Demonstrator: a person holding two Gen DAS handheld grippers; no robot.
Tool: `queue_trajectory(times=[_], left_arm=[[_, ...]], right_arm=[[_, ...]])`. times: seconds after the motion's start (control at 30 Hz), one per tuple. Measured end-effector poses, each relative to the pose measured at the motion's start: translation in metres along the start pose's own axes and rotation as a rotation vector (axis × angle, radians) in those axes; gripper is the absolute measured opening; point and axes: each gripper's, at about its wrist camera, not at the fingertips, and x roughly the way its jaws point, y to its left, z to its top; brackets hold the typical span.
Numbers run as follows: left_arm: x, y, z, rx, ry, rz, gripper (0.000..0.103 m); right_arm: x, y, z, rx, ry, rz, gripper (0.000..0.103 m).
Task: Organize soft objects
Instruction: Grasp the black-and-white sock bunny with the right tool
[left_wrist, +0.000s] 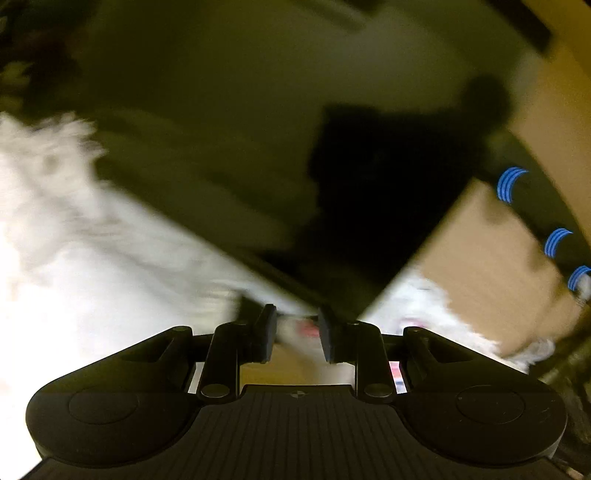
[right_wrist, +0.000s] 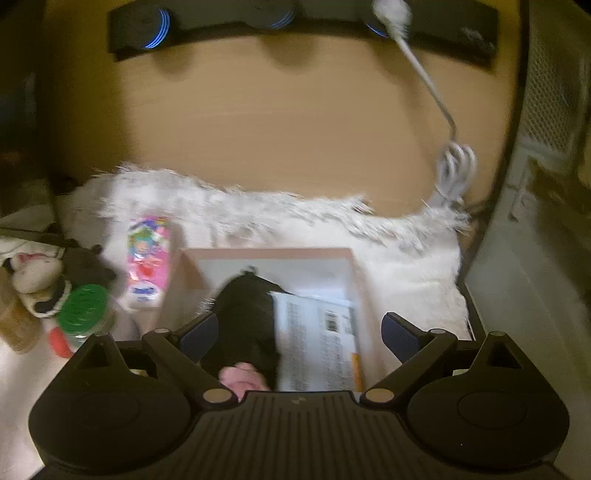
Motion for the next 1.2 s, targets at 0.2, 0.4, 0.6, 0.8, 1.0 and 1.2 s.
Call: queue_trajectory(times=[0.2,0.4,0.6,0.8,1.0,1.2], left_arm=[[0.001,0.059,0.017,-0.077,0.073,0.078,0.027],[0.005,0.082,0.005,-0.059,0.166,-0.023,0.027],[-0.006,0.108,-0.013,-0.032,0.203,-0.06,0.027],[-0.024,0.139,-0.024,-0.052,0.229,-0.063,0.027],[-0.029,0.16,-0.026,-0.086,0.246,-0.067,0.027],[-0.017,0.16,-0.025,-0.059,0.257,-0.101,0.027]], right_arm=[[-0.018,0.072,0.027,-0.156,-0.015,0.165,0.096],[-0.012,0.183,0.031,-0.465,-0.046,0.265,0.096],[0.026,0.268,0.012,-0.705,-0.071,0.297,0.096],[0.066,0.312,-0.019,-1.036,-0.12,0.234,0.092],[0.092,0.319,-0.017,-1.091,-0.099,0.199,0.057],[0.081,0.3,0.032,-0.798,0.008,0.248,0.036]])
